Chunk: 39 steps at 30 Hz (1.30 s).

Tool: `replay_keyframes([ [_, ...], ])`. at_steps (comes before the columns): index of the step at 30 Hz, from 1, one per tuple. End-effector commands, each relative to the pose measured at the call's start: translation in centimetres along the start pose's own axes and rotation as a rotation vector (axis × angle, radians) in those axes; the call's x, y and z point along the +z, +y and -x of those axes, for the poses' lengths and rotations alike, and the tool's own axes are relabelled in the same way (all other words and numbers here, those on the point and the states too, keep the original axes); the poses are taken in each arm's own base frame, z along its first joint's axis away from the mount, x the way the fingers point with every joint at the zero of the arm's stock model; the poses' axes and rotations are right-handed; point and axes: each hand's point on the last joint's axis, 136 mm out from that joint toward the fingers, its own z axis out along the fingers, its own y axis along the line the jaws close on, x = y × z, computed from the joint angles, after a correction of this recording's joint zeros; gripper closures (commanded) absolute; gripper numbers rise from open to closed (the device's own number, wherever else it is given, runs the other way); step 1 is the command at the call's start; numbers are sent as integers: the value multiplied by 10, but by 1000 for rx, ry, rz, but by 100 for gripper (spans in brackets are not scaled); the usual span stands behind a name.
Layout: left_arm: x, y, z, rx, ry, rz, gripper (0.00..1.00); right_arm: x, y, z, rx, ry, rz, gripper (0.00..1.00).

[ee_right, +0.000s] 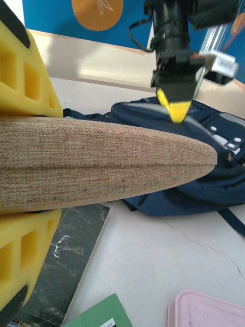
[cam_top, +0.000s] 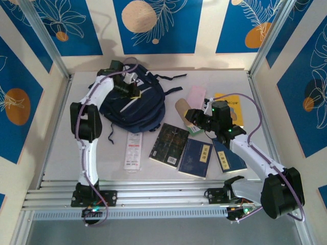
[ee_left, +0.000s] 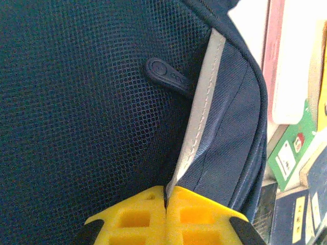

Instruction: Pack books, pencil case, and school supplies into a backpack

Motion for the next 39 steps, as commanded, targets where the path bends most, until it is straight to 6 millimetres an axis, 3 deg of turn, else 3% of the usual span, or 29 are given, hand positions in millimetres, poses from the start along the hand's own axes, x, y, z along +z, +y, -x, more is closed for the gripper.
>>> replay_keyframes([
  [1,-103,-25,59,0,-319,35,100,-7,13,9,-23,-37,20,63],
  [6,-180,-31,89,-63,-556,61,100,-10,27,11,-46,-32,39,63],
  [9,-209,-41,98,-71,-636,53,100,-12,38,11,-77,-29,61,63],
  [16,-239,-48,95,-54,-668,115,100,-8,83,8,-160,44,172,62],
  [20,-246,-52,90,-57,-670,115,100,2,111,5,-195,112,245,62],
  [24,-245,-59,84,-62,-663,73,100,27,130,-6,-222,221,273,62],
  [30,-246,-68,75,-44,-650,29,100,72,136,-2,-173,282,270,62],
  [39,-251,-89,68,26,-631,-54,100,172,148,-10,-110,418,312,62],
])
